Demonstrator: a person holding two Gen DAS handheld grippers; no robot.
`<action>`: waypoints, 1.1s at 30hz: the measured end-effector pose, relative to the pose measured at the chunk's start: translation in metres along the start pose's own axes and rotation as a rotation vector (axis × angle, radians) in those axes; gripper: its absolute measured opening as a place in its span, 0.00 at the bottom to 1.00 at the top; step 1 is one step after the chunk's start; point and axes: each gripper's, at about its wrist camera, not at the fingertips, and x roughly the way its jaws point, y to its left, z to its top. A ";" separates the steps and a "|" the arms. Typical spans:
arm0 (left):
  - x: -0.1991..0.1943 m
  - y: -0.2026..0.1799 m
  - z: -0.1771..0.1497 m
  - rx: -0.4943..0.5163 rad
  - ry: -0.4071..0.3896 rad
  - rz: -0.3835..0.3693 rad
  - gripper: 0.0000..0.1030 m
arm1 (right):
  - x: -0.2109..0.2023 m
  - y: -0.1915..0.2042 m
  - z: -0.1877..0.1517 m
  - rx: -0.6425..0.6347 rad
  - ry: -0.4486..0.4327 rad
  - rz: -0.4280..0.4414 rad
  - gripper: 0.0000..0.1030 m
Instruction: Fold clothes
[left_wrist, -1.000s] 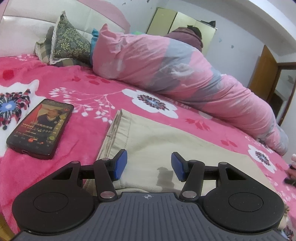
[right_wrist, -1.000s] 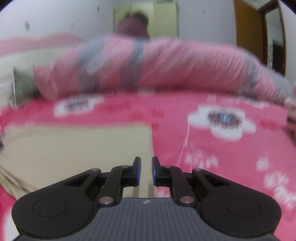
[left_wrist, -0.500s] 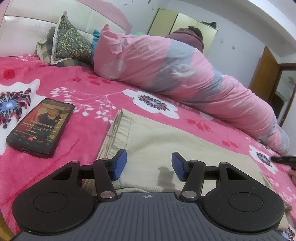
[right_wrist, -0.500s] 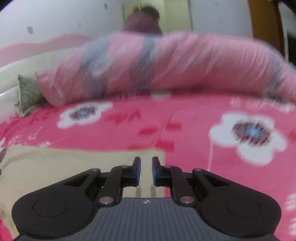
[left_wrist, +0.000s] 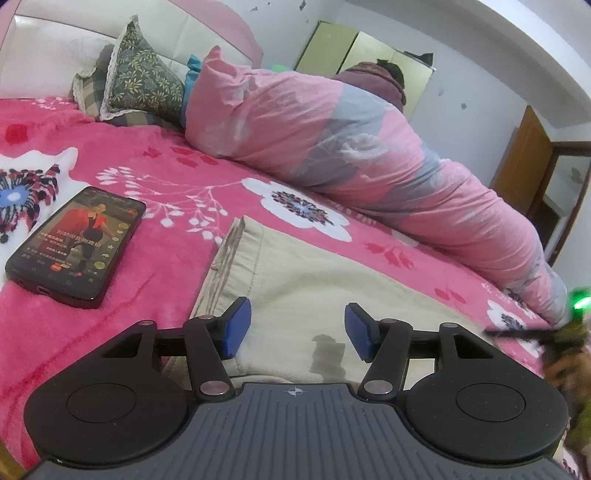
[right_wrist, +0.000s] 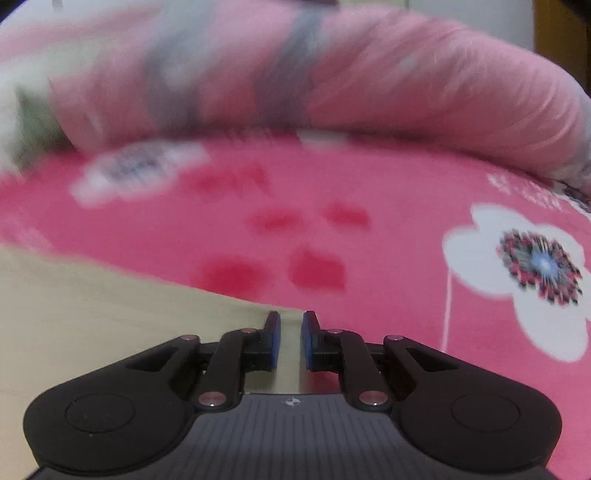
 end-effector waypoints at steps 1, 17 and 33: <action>0.000 0.000 0.000 0.001 0.000 0.002 0.56 | 0.010 -0.001 -0.005 -0.010 0.005 -0.020 0.17; -0.003 0.008 -0.001 -0.055 -0.026 -0.039 0.57 | -0.009 0.177 0.025 -0.168 0.114 0.523 0.17; -0.006 0.031 -0.003 -0.176 -0.057 -0.132 0.57 | 0.038 0.290 0.047 -0.150 0.194 0.661 0.14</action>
